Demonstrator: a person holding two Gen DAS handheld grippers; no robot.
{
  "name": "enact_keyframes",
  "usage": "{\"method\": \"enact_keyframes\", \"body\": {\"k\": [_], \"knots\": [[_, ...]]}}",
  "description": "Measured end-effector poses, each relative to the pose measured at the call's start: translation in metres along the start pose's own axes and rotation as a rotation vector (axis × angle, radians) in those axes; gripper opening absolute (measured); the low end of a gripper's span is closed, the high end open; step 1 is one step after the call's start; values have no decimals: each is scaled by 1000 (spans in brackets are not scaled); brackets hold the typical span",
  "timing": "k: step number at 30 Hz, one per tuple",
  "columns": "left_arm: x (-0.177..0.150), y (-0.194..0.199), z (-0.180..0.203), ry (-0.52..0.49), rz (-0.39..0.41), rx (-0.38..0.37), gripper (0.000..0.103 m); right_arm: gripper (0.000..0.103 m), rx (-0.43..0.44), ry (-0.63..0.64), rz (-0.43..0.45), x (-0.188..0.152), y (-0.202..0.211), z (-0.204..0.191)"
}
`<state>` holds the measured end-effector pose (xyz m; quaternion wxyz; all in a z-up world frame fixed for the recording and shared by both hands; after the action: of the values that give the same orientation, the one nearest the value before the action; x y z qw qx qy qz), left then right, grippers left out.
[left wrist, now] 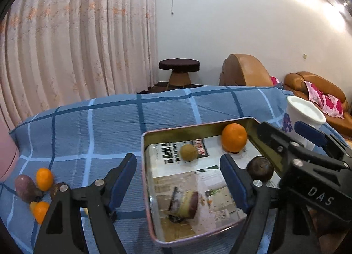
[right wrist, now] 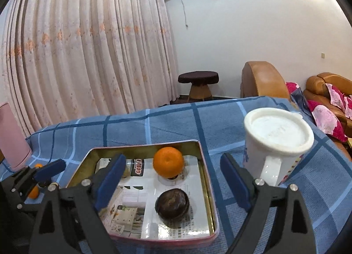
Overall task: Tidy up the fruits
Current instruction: 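Move the right tool back to the pile and grasp the round cake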
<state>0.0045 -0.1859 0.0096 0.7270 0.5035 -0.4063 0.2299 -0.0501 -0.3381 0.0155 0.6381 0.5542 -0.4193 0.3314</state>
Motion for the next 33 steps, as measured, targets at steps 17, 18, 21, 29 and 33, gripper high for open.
{"method": "enact_keyframes", "body": {"k": [17, 18, 21, 29, 33], "knots": [[-10, 25, -92, 63, 5, 147, 79, 82, 41, 9, -1, -6, 11, -34], [-10, 27, -100, 69, 2, 157, 79, 82, 48, 21, 5, -5, 13, -40], [-11, 31, -123, 94, -10, 174, 79, 81, 72, 55, 14, -4, 20, -57], [-15, 42, -176, 128, -60, 238, 79, 75, 151, 213, 7, -8, 23, -122], [-15, 48, -205, 196, -70, 279, 79, 75, 203, 273, -25, -10, 18, -159]]}}
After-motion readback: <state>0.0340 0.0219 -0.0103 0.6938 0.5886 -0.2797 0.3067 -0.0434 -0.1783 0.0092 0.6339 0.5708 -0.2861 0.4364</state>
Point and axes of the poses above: each gripper's, at about its wrist camera, not at the fingertips, and y roughly against the way its jaws point, z to its right, x to its top, the point moved 1 cm from there along -y, roughly the way its jaws point, and after that the axes turned 10 degrees about y, right-handed, at the moved point
